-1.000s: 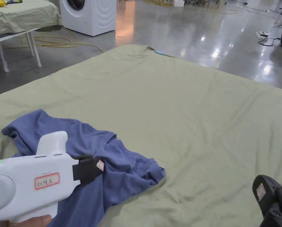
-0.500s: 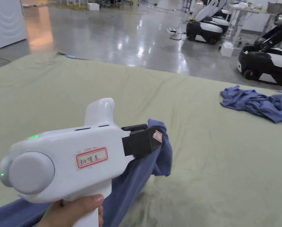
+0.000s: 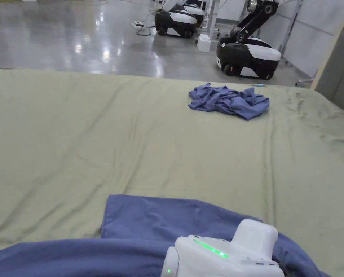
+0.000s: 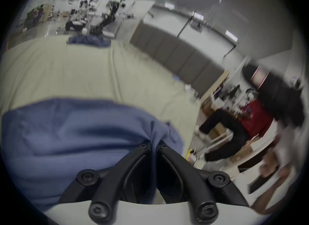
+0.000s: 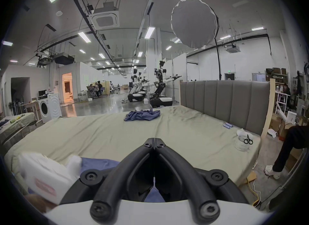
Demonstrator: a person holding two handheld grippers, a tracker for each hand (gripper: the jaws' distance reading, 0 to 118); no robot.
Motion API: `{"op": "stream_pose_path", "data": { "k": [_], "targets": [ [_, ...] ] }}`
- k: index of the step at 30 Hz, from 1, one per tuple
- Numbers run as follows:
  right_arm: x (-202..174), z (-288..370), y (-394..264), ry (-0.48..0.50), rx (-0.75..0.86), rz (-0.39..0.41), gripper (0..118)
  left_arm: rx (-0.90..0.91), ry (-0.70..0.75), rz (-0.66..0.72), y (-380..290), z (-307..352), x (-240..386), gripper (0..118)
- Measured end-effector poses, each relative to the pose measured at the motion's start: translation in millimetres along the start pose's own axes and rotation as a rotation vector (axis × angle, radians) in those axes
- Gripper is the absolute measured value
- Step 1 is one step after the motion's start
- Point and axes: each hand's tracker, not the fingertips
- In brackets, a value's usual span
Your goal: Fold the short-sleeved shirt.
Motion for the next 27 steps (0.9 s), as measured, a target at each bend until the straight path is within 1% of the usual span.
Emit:
{"op": "stream_pose_path", "data": {
  "k": [3,5,6,7,8,9,10,12,13,15,16,17,18,19,20,21,22,24,27],
  "targets": [
    [0.8,-3.4,-7.2,0.012,-0.032,0.018,2,-0.070,0.032,0.015,-19.7,-17.4,-2.8,5],
    [-1.6,-6.2,-10.9,0.027,-0.048,0.024,2,-0.071,0.026,0.027,-24.3,-14.9,-2.8,6],
    [-3.7,-7.5,-12.3,0.041,-0.054,0.021,2,-0.051,0.014,0.018,-24.3,-4.9,-2.4,21],
    [-6.3,-7.9,-13.3,0.064,-0.058,0.014,2,0.003,-0.004,-0.003,-24.4,10.1,1.5,58],
    [-8.9,-9.0,-13.9,0.083,-0.061,0.005,2,0.038,-0.011,-0.003,-24.6,23.5,3.6,101],
    [-13.1,-10.6,-14.1,0.107,-0.063,-0.004,2,0.059,-0.020,0.019,-23.8,41.2,4.6,118],
    [-17.9,-12.2,-14.3,0.127,-0.060,-0.008,2,0.080,-0.045,0.046,-24.8,62.9,2.7,118],
    [-28.0,-13.0,-15.0,0.157,-0.054,-0.006,2,0.178,-0.093,0.093,-30.9,110.6,-4.8,118],
    [-33.8,-14.4,-14.8,0.177,-0.052,-0.003,2,0.221,-0.062,0.121,-36.1,131.8,-8.6,118],
    [-47.3,-15.3,-14.7,0.215,-0.050,0.000,2,0.341,0.109,0.165,-47.3,178.3,-21.5,115],
    [-53.9,-15.6,-14.9,0.240,-0.050,0.000,2,0.387,0.200,0.191,-56.5,198.5,-29.7,106],
    [-59.7,-16.0,-15.2,0.257,-0.053,0.000,2,0.406,0.283,0.224,-64.9,213.7,-38.4,90],
    [-65.7,-16.4,-15.9,0.278,-0.057,0.000,2,0.423,0.381,0.262,-74.5,228.4,-47.3,47],
    [-71.8,-16.5,-17.5,0.303,-0.061,0.001,2,0.428,0.490,0.304,-85.1,238.9,-58.5,0],
    [-76.8,-16.7,-18.6,0.317,-0.068,0.004,2,0.451,0.534,0.367,-97.8,248.0,-69.0,0],
    [-82.3,-17.2,-19.4,0.333,-0.074,0.010,2,0.401,0.534,0.386,-108.1,259.5,-82.2,0],
    [-87.4,-18.2,-20.0,0.348,-0.081,0.018,2,0.388,0.556,0.426,-116.9,270.1,-94.4,0],
    [-97.3,-20.4,-20.8,0.364,-0.093,0.038,2,0.421,0.670,0.491,-129.1,287.5,-115.5,0],
    [-107.9,-23.6,-21.4,0.376,-0.106,0.066,2,0.467,0.738,0.556,-133.4,314.3,-153.7,0]
  ]
}}
